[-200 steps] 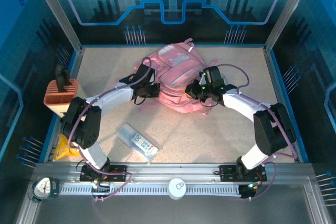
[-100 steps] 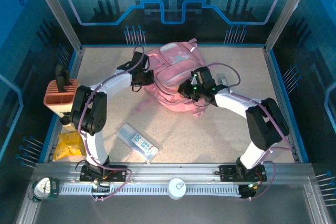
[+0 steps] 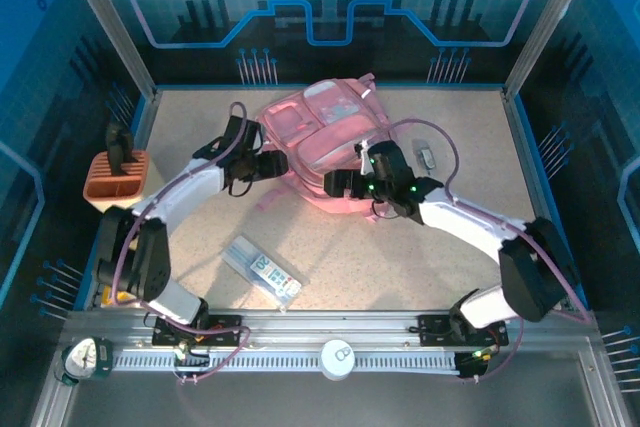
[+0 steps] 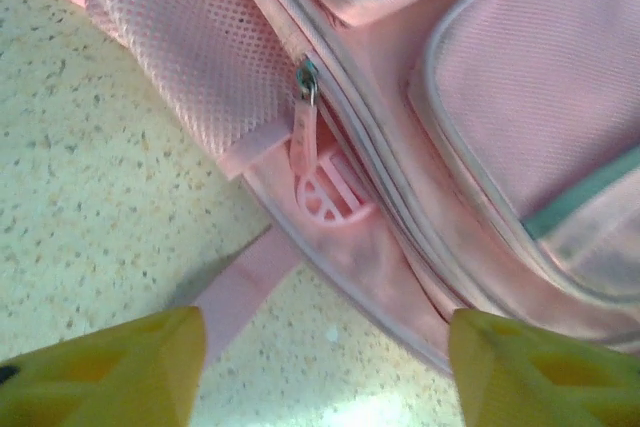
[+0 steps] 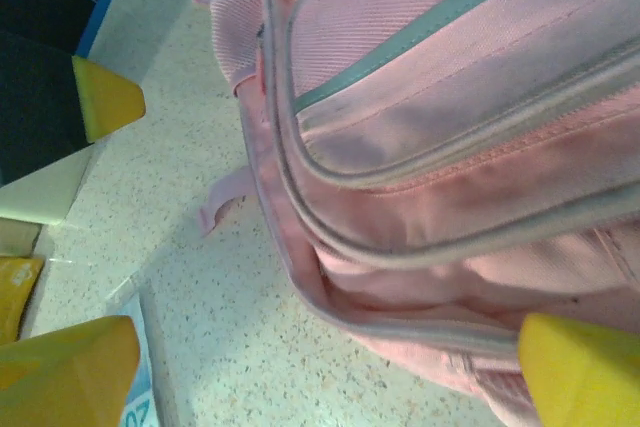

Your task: Pack books, pencil case, and school supplies into a backpack

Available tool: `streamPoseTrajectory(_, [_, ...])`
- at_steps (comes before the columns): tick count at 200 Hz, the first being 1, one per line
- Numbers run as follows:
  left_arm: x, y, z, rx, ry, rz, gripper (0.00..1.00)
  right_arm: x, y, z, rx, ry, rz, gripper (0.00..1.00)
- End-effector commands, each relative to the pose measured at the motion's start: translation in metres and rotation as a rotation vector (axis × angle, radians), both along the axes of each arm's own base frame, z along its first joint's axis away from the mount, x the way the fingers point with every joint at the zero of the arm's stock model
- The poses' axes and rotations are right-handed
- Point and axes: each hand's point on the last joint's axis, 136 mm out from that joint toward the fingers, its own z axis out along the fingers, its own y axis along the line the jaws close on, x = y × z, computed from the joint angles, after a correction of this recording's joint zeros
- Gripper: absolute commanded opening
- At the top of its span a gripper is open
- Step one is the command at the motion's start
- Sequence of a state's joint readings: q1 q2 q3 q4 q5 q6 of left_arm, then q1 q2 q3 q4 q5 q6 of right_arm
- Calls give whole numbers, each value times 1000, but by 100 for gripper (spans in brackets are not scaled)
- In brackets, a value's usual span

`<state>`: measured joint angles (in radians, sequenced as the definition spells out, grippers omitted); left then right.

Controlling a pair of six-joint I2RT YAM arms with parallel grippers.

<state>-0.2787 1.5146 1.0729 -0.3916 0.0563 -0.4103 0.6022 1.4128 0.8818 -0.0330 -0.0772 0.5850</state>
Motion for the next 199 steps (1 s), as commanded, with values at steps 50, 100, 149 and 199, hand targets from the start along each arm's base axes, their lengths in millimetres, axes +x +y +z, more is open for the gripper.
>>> streamPoseTrajectory(50, [-79,3,-4,-82,43,103,86,-31,-28,-6,-89,-205,124,100])
streamPoseTrajectory(100, [-136,31,-31,-6,158,267,90,-78,3,-15,-5,-180,264,100])
streamPoseTrajectory(149, [-184,58,-68,16,279,406,93,-109,25,-31,-11,-125,308,100])
streamPoseTrajectory(199, [-205,40,-94,-59,341,413,89,-122,38,-54,-35,-46,340,100])
